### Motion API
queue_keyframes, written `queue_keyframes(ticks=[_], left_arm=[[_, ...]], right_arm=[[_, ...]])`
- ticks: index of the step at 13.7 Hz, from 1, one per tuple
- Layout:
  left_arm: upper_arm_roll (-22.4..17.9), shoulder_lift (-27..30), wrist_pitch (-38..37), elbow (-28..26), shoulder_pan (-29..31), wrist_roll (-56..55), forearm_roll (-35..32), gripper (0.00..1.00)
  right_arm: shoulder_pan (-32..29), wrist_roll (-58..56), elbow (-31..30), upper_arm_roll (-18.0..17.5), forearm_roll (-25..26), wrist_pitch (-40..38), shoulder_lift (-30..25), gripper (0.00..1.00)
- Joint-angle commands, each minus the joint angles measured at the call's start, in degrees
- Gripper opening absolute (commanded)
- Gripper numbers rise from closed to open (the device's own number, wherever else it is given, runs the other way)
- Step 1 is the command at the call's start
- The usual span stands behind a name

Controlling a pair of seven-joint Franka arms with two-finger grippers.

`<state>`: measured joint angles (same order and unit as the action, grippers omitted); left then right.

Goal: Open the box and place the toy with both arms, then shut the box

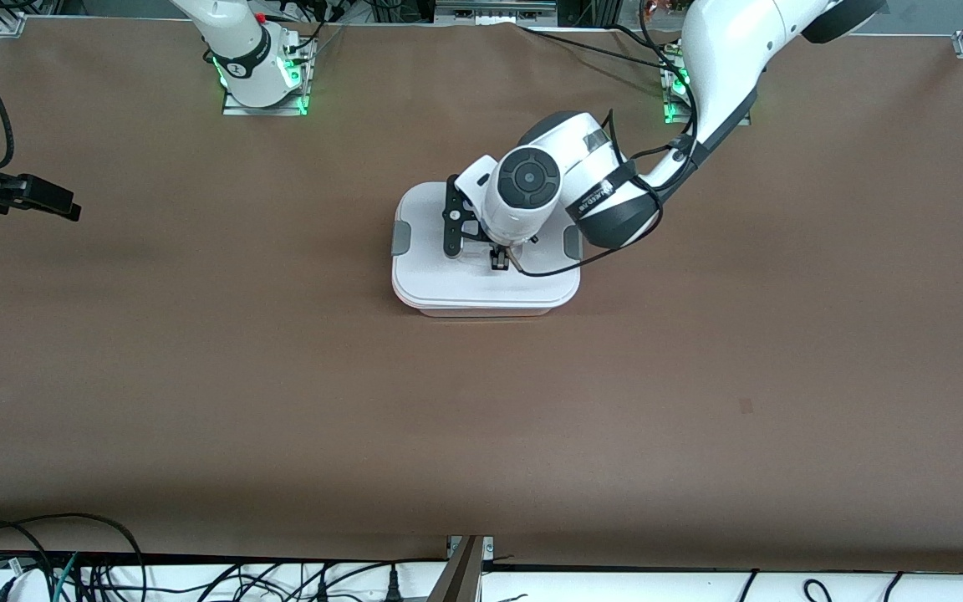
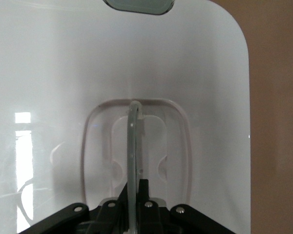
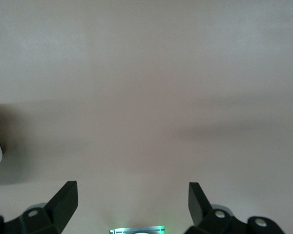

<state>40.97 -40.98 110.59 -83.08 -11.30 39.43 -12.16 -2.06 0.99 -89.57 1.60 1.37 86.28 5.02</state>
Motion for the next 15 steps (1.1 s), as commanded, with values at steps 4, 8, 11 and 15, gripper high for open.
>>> queue_keyframes(ticks=[4,8,11,15], left_arm=[[-0.71,0.46,0.60,-0.32,-0.91,-1.46,-0.50,0.04],[-1.07,0.72,0.60,-0.24,-0.91,-1.46,-1.20,0.04],[-1.16,0.37,1.56,-0.24,-1.00,-1.55,-2.16,0.04],[-1.16,0.11,2.96,-0.15,-1.00,-1.55,-2.43,0.04]], right_arm=[[0.74,-0.81,2.27,0.07,-1.11,0.38,3.58,1.00],[0.74,-0.72,4.58,0.24,-1.20,0.20,4.82,1.00],[1.09,-0.81,4.84,0.07,-1.02,0.38,4.99,1.00],[1.35,-1.16,5.81,0.07,-0.93,0.38,6.14,1.00]])
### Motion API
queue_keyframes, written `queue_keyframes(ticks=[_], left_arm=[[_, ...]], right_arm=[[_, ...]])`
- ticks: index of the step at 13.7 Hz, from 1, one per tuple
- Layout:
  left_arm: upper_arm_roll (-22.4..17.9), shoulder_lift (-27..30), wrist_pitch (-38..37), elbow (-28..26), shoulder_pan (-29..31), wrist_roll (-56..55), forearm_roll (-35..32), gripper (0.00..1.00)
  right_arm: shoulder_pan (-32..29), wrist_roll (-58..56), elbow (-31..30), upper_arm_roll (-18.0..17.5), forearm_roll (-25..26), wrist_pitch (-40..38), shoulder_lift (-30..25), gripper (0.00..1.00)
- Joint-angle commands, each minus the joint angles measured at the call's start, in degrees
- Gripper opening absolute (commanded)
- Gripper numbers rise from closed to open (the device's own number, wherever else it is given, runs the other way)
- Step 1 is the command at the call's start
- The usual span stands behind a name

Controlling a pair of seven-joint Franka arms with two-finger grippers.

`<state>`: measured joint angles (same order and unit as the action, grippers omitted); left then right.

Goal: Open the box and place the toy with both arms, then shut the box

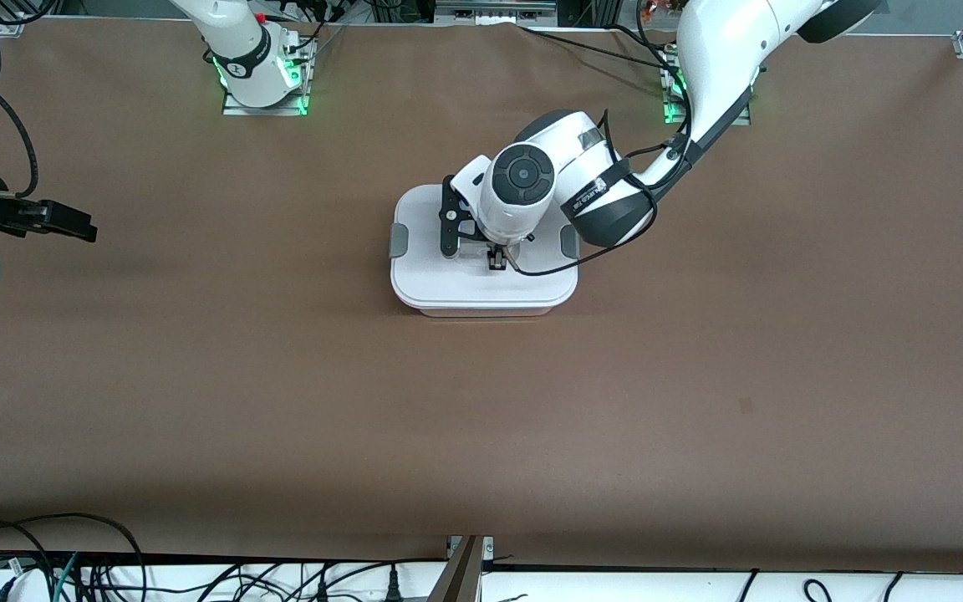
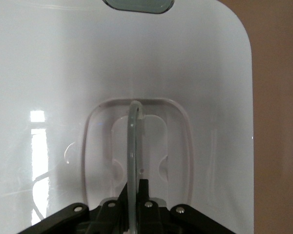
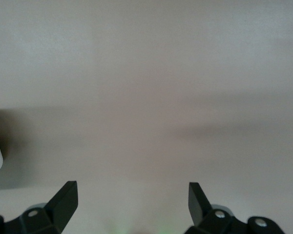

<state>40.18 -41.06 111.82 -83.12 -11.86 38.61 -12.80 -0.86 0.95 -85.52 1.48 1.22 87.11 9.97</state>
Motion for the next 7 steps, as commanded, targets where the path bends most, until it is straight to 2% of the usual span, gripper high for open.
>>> queue_keyframes(ticks=[1,3,4,5,7], left_arm=[[-0.36,0.11,1.82,-0.20,-0.45,-0.81,-1.79,0.04],[-0.36,0.10,1.73,-0.72,-0.45,-0.81,-1.79,0.05],[-0.36,0.28,1.65,-1.16,-0.36,-0.90,-1.79,0.32],[-0.36,0.45,1.38,-1.16,-0.27,-1.34,-1.70,0.99],[-0.19,1.50,0.77,-1.16,-0.01,-3.62,-1.70,1.00]], right_arm=[[0.33,-1.04,1.85,0.19,-0.78,-0.45,1.19,1.00],[0.33,-1.04,1.85,0.19,-0.69,-0.45,1.28,1.00],[0.33,-1.04,1.85,0.10,-0.69,-0.45,1.28,1.00],[0.33,-1.04,1.85,0.10,-0.69,-0.45,1.28,1.00],[0.33,-0.87,1.85,0.01,-0.69,-0.45,1.36,1.00]])
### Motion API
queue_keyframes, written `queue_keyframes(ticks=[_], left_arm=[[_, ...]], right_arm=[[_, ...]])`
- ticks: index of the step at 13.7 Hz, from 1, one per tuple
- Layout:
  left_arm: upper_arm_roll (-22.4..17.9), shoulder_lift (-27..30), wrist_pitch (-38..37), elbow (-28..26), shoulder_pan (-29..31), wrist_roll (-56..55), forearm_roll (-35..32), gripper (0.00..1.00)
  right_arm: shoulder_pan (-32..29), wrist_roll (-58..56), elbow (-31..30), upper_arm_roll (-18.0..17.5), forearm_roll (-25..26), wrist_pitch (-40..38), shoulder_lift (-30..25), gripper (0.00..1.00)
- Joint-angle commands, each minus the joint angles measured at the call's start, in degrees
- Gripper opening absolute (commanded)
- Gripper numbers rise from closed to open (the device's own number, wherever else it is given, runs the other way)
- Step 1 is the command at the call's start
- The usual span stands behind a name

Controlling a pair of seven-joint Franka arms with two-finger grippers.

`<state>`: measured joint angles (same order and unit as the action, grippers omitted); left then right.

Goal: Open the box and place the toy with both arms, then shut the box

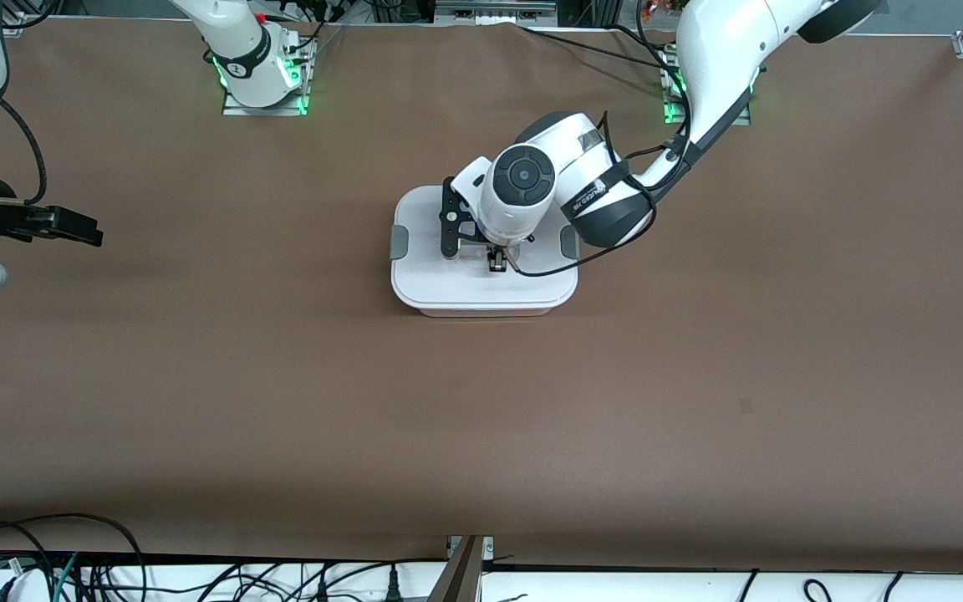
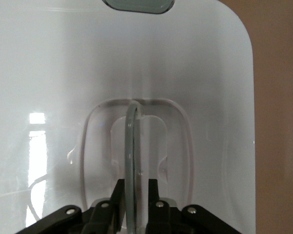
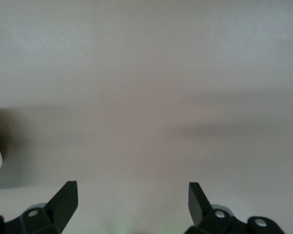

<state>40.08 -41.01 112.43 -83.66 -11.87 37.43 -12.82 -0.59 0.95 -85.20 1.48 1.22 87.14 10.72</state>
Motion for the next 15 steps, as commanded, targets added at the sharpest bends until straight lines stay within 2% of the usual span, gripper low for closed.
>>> queue_keyframes(ticks=[1,4,7,11,15], left_arm=[[0.00,2.50,-1.06,-0.46,0.01,-3.67,-1.68,1.00],[0.35,8.46,-10.09,0.07,0.36,-9.20,-1.68,1.00],[0.26,15.23,-18.62,0.60,2.63,-10.01,-1.33,1.00],[0.53,23.84,-29.09,1.12,11.15,-10.09,-0.72,1.00],[0.70,26.33,-37.00,1.57,20.55,-9.48,-1.50,1.00]], right_arm=[[0.06,-0.77,1.53,0.01,-0.69,-0.39,0.62,1.00],[0.15,-0.77,1.53,-0.08,-0.69,-0.39,0.62,1.00],[0.06,-0.86,1.53,0.01,-0.69,-0.31,0.79,1.00],[0.06,-1.03,1.97,0.01,-0.69,0.05,1.23,1.00],[0.06,-0.86,1.97,0.01,-0.69,0.05,1.23,1.00]])
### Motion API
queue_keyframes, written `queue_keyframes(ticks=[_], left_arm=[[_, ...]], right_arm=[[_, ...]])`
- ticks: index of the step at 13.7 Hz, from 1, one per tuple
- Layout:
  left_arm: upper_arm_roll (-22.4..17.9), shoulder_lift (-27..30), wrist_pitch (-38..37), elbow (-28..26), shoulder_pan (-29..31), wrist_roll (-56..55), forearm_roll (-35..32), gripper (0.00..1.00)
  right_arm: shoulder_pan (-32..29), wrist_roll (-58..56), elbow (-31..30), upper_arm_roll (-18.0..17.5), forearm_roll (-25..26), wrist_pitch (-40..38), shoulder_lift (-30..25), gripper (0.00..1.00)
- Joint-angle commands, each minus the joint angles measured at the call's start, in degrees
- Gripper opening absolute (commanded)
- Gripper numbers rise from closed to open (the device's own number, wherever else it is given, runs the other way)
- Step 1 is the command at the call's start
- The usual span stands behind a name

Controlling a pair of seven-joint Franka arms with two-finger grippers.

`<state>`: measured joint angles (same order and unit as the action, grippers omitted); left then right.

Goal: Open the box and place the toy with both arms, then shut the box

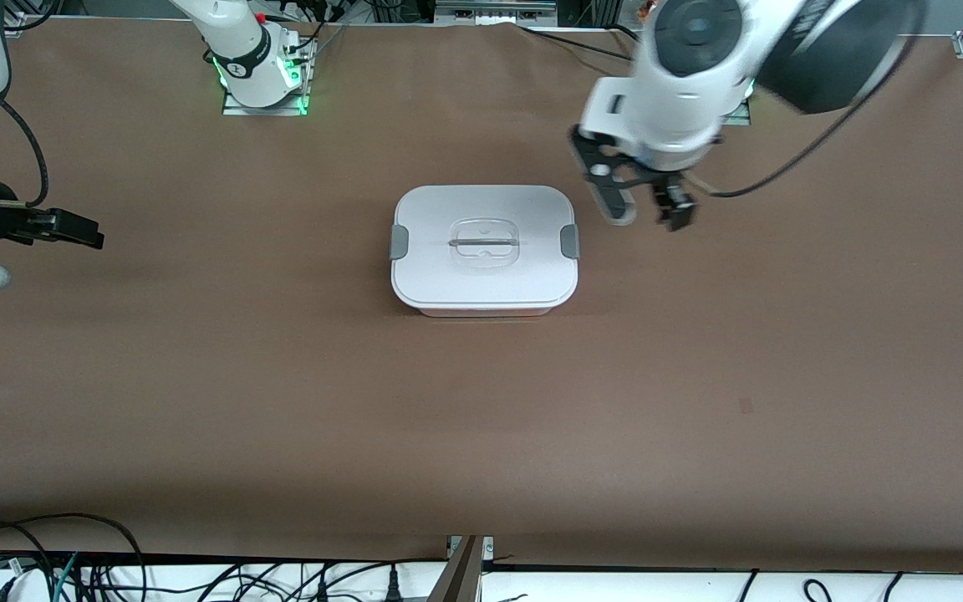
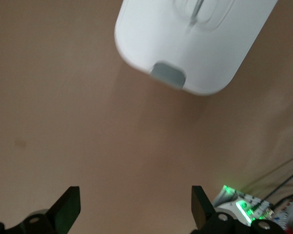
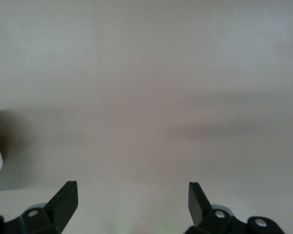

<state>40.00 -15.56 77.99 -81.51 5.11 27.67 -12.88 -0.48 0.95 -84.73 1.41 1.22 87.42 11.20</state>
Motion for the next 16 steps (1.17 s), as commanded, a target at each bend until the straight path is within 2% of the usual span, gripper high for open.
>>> queue_keyframes(ticks=[1,4,5,6,8,9,11,14,15,16], left_arm=[[0.26,1.76,-3.97,0.29,4.54,0.37,-2.23,1.00],[-0.54,1.59,-7.41,5.91,7.88,0.98,-4.43,1.00],[-2.11,1.94,-7.94,6.80,8.85,1.16,-3.83,1.00],[-4.56,2.81,-7.16,6.72,8.77,0.46,-3.39,1.00],[-8.42,4.48,-0.51,5.93,8.86,0.37,-1.46,1.00],[-12.54,6.84,3.44,2.88,8.16,0.28,1.51,1.00],[-22.11,11.32,6.81,-3.36,5.19,0.11,8.27,1.00],[-37.41,15.29,10.07,-10.14,-4.29,-3.05,10.15,1.00],[-41.11,16.52,11.29,-12.16,-6.59,-4.36,10.07,1.00],[-42.10,17.83,13.31,-14.09,-7.22,-7.08,9.80,1.00]], right_arm=[[-0.05,-0.86,1.50,0.09,-0.69,-0.23,0.76,1.00],[-0.05,-0.77,1.50,0.09,-0.78,-0.23,0.76,1.00],[-0.05,-0.77,1.50,0.09,-0.70,-0.23,0.76,1.00],[-0.05,-0.77,1.50,0.09,-0.69,-0.23,0.76,1.00],[-0.05,-0.86,1.50,0.09,-0.78,-0.23,0.76,1.00],[-0.05,-0.86,1.50,0.09,-0.78,-0.23,0.76,1.00],[-0.05,-0.77,1.50,0.09,-0.78,-0.23,0.76,1.00],[-0.05,-0.77,1.50,0.09,-0.78,0.56,0.76,1.00],[-0.05,-0.86,1.50,0.09,-0.78,0.56,0.76,1.00],[-0.05,-0.86,1.50,0.09,-0.78,0.56,0.76,1.00]])
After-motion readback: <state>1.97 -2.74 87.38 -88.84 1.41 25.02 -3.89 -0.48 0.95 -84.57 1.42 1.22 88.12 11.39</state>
